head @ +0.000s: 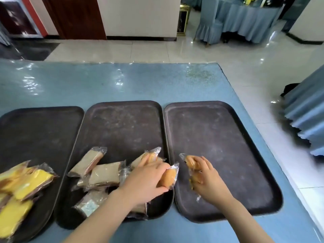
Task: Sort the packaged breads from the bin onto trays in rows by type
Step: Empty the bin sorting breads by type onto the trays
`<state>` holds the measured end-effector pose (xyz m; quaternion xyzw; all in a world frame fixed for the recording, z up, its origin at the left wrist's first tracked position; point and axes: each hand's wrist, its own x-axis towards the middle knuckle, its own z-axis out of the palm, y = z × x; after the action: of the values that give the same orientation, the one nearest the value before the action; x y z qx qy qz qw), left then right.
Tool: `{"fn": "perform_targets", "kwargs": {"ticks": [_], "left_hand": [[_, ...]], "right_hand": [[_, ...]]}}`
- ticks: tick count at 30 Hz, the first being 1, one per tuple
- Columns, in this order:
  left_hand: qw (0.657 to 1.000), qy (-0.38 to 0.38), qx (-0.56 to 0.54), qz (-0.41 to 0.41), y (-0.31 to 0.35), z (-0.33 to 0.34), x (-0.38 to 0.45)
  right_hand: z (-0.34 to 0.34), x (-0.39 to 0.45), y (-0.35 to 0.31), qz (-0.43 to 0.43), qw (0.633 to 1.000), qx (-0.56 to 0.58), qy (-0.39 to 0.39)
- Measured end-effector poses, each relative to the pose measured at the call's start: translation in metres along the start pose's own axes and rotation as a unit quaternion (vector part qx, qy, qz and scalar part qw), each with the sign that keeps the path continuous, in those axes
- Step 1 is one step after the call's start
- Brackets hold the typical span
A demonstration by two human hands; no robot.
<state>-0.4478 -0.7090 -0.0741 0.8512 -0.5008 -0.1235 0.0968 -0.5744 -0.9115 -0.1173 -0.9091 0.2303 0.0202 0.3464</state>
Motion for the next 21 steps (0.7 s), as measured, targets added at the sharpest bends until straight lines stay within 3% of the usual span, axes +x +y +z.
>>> {"fn": "perform_targets", "kwargs": {"ticks": [6,12,17,21], "left_hand": [[0.991,-0.068,0.059,0.102,0.057,0.056,0.052],[0.982,-0.068,0.064,0.166,0.075,0.107,0.070],[0.988,-0.069,0.007,0.138,0.079,0.123,0.065],[0.986,-0.122,-0.007,0.114,0.079,0.132,0.058]], "right_hand": [[-0.020,-0.018,0.063,0.001,0.999,-0.035,0.035],[-0.008,-0.038,0.100,0.059,0.990,-0.123,0.041],[0.004,-0.045,0.129,0.033,0.998,-0.038,0.046],[0.014,-0.049,0.132,0.002,0.996,-0.052,0.066]]}}
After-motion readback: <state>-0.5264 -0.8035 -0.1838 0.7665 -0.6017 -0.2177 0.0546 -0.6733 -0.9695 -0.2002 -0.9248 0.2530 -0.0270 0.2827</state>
